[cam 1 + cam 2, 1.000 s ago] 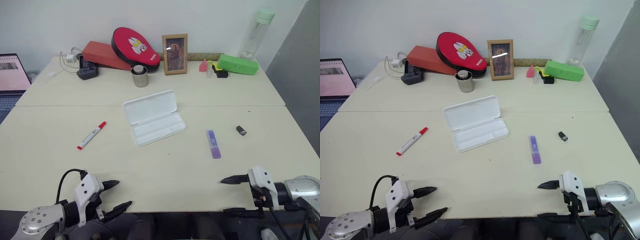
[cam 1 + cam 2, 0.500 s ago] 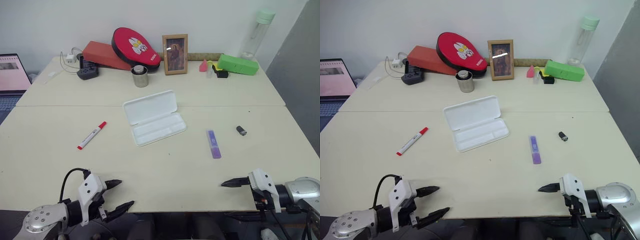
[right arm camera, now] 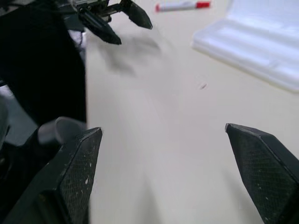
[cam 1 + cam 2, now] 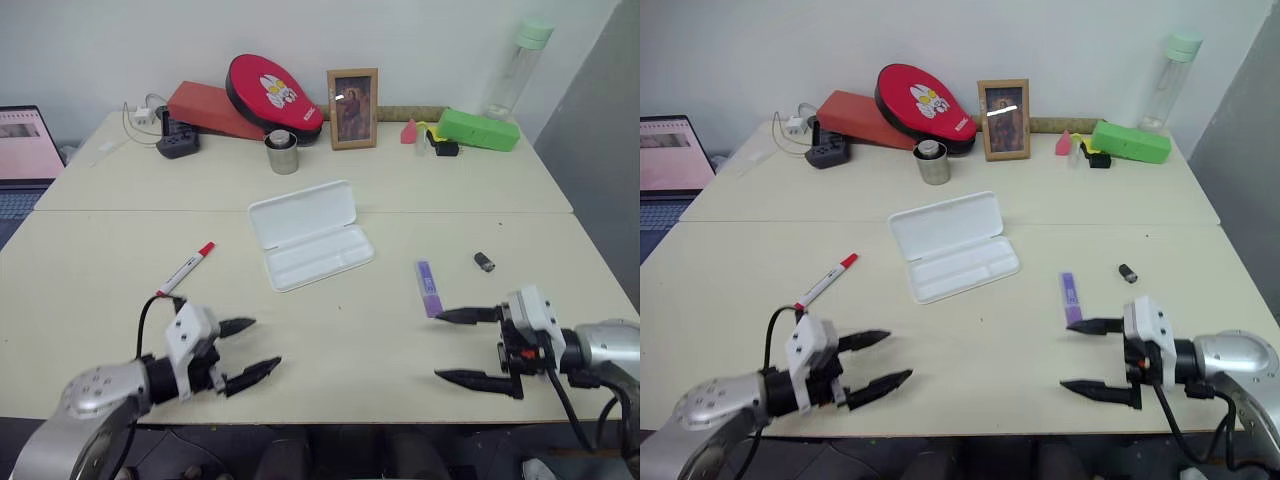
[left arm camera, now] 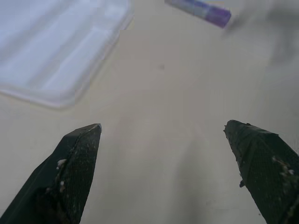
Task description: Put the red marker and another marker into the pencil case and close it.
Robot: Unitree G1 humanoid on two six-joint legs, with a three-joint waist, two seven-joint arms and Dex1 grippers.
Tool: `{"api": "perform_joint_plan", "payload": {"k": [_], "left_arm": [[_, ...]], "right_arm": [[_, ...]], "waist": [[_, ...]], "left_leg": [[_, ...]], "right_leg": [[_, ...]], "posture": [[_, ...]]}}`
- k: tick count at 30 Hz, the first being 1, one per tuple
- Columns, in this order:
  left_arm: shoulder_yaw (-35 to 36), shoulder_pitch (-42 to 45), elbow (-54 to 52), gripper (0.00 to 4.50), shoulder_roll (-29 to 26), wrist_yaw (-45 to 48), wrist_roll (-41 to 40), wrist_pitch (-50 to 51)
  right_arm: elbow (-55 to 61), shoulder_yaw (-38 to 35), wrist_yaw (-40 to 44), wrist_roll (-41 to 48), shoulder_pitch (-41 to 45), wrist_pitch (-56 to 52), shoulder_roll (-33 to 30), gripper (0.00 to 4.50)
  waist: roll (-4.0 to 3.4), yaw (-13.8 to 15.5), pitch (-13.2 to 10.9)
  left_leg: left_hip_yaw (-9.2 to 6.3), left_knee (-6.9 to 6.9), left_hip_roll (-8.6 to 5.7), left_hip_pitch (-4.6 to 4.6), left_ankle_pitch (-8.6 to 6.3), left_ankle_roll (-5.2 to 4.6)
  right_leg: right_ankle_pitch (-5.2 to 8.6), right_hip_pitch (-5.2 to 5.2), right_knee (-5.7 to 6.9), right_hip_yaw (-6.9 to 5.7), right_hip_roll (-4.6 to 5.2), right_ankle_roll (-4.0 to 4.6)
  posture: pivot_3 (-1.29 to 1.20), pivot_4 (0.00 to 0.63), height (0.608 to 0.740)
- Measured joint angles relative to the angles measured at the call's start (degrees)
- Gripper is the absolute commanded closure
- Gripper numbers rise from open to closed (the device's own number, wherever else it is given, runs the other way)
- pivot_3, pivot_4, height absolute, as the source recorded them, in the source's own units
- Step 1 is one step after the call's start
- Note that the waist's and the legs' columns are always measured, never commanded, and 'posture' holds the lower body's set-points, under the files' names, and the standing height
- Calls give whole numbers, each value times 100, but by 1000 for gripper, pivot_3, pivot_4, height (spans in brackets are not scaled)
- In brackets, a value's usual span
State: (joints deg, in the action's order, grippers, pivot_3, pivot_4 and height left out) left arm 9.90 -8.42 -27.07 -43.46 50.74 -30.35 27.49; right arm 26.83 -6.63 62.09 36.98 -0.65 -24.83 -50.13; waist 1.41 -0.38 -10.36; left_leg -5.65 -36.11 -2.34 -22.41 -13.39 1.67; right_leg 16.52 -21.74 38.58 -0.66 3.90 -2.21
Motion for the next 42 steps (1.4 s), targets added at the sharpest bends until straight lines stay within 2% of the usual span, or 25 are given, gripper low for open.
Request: {"api": "perform_joint_plan", "payload": {"k": [4,6,12,22,25,26,42], "left_arm": [[-565,1044,442,0,48,18,176,119],[-1027,2093,1175,0,279,-2,504,83],[-2018,3359,2323,0,797,114,1200,-16],[-2572,3547,3041,0,1226,210,1822,-194],[-2601,3662,3223,460,1301,115,2023,-173],[-2607,3691,3255,765,1325,101,2060,-168],[-2547,3890,3486,3806,1566,-112,2296,-54]], "right_arm": [[-5,35,-599,-54,594,-206,274,72],[-9,138,-918,-194,955,-308,443,72],[41,199,-1331,-423,1092,-331,649,72],[141,260,-1613,-442,1095,-421,787,72],[213,275,-1629,-432,1118,-452,789,0],[214,275,-1620,-431,1119,-457,786,0],[208,280,-1394,-414,1213,-468,686,0]], "waist": [[1,4,-2],[4,26,-4],[7,6,-3],[7,-91,-3],[7,-100,-3],[7,-101,-3],[6,-107,-2]], "left_leg": [[5,1,-1,0,0,0],[5,-3,-5,-5,1,1],[14,-4,-6,-21,0,0],[11,-15,-5,-24,1,-1],[7,-19,-5,-25,1,-1],[8,-19,-5,-25,1,-1],[6,-24,-6,-26,1,-1]], "right_leg": [[-1,-5,3,-2,-1,-1],[-2,-7,9,-14,-4,-2],[-3,-25,4,-3,2,-5],[-3,-38,37,0,0,-5],[-3,-37,37,-2,-1,-5],[-3,-37,37,-1,-1,-5],[-3,-35,38,-3,0,-5]], "posture": [[0,150,740],[0,150,740],[0,150,740],[0,150,740],[0,150,740],[0,150,740],[0,150,740]]}}
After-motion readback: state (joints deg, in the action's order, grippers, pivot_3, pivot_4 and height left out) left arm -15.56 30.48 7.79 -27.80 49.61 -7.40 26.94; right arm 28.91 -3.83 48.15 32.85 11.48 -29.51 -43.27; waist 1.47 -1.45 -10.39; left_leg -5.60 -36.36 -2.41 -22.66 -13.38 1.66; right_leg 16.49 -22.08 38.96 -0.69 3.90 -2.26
